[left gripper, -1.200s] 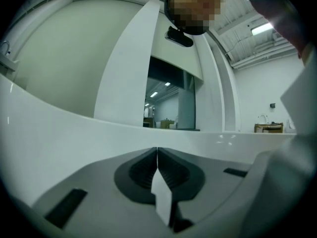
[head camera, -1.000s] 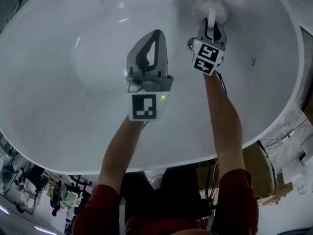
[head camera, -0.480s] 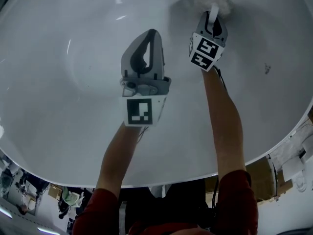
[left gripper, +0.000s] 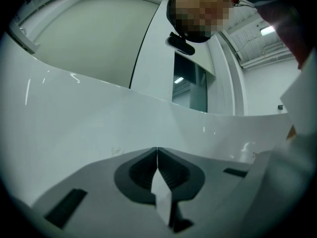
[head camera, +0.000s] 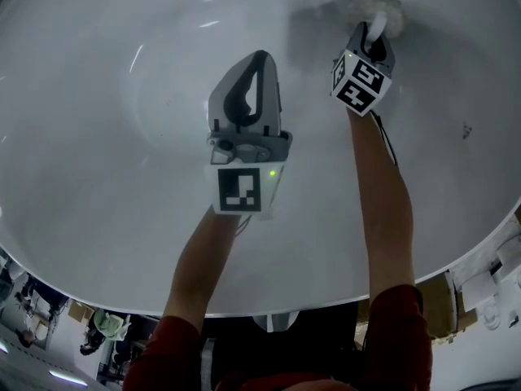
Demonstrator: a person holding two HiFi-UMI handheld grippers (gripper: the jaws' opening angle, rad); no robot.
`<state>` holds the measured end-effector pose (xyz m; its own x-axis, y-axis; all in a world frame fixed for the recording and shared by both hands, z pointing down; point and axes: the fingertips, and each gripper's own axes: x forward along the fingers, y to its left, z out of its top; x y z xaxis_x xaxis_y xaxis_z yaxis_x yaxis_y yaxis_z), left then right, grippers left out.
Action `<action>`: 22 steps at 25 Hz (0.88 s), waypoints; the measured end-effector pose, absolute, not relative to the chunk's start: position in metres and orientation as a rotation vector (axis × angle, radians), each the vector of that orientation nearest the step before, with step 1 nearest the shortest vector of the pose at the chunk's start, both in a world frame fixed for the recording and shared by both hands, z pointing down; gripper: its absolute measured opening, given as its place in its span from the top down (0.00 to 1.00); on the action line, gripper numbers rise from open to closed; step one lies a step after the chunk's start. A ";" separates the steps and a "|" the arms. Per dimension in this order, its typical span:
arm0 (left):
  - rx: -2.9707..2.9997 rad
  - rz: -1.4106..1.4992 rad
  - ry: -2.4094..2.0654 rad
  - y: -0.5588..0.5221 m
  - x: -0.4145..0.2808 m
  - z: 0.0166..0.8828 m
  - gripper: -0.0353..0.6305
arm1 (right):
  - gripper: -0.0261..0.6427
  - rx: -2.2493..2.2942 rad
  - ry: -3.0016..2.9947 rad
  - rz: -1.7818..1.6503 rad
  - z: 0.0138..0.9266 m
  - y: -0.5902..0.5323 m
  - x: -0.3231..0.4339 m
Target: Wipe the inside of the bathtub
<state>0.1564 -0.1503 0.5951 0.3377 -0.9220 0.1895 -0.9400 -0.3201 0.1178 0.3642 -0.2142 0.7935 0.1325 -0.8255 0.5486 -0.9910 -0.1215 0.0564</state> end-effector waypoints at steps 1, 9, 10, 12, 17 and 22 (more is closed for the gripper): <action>2.388 0.132 -1.697 -0.150 0.162 0.598 0.92 | 0.82 2.007 -1.743 0.549 0.796 -0.215 0.372; 2.286 0.121 -1.783 -0.140 0.062 0.610 0.92 | 0.82 1.983 -1.726 0.566 0.807 -0.215 0.291; 2.279 0.125 -1.791 -0.139 0.048 0.611 0.92 | 0.82 1.975 -1.731 0.568 0.807 -0.214 0.278; 2.262 0.125 -1.814 -0.136 0.018 0.611 0.92 | 0.82 1.949 -1.752 0.573 0.808 -0.212 0.246; 2.236 0.131 -1.853 -0.127 -0.044 0.606 0.92 | 0.82 1.892 -1.809 0.579 0.804 -0.213 0.166; 2.207 0.148 -1.900 -0.115 -0.110 0.605 0.92 | 0.82 1.868 -1.831 0.584 0.805 -0.210 0.095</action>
<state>-0.1099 -0.1155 0.6054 0.1563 -0.9625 0.2219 -0.9852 -0.1361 0.1038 0.0953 -0.2100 0.8050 0.0252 -0.8055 0.5920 -0.9995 -0.0106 0.0281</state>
